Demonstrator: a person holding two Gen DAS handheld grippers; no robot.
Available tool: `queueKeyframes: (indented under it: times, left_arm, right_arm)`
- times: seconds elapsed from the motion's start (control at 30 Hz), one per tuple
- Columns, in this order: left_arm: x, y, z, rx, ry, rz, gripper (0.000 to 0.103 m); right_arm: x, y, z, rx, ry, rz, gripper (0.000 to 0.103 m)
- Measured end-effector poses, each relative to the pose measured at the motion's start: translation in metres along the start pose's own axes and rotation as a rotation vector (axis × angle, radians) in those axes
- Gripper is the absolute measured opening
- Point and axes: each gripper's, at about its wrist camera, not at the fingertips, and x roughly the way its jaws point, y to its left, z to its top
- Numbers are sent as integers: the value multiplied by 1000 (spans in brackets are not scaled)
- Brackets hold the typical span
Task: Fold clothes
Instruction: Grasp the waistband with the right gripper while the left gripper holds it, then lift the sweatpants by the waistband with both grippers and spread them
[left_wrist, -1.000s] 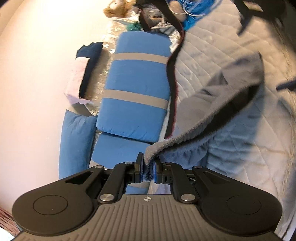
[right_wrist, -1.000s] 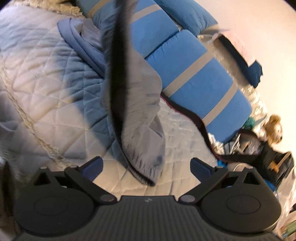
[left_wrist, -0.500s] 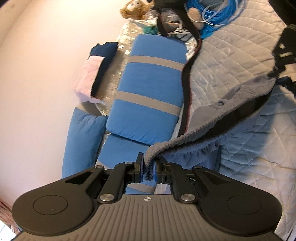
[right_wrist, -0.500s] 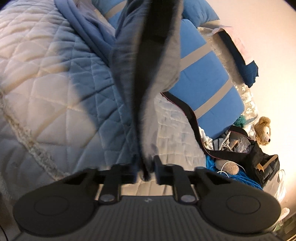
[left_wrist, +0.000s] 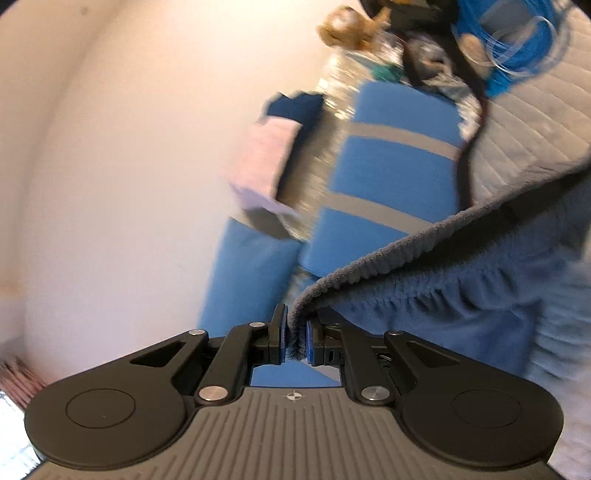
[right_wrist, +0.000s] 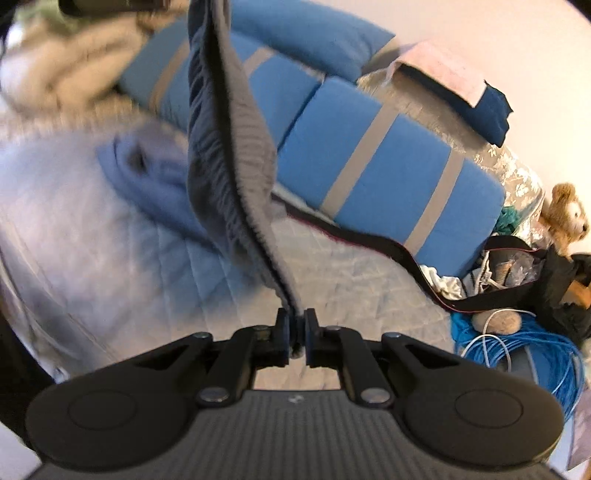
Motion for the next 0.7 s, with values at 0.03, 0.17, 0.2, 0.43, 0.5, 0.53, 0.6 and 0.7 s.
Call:
queueKeyframes:
  times: [0.03, 0.17, 0.2, 0.43, 0.5, 0.53, 0.6, 0.7]
  left_arm:
    - [0, 10, 7, -3, -14, 20, 10]
    - [-2, 43, 40, -16, -77, 91, 10]
    - [-2, 50, 49, -22, -93, 103, 10]
    - [6, 68, 134, -38, -241, 144, 10]
    - [12, 55, 157, -41, -278, 124, 10]
    - [16, 47, 166, -43, -293, 110, 10]
    - [25, 21, 184, -34, -320, 68, 10]
    - [40, -25, 207, -8, -349, 7, 10]
  right_arm:
    - [-11, -7, 6, 28, -10, 25, 7]
    - [-51, -38, 27, 171, -48, 139, 7]
    - [-60, -48, 31, 210, -61, 157, 7]
    - [-116, -118, 39, 432, -119, 190, 7]
    - [-118, -138, 30, 488, -98, 173, 7]
    - [-115, -149, 23, 519, -80, 159, 7]
    - [-105, -169, 6, 584, -35, 138, 7]
    - [-82, -197, -29, 687, 43, 119, 7]
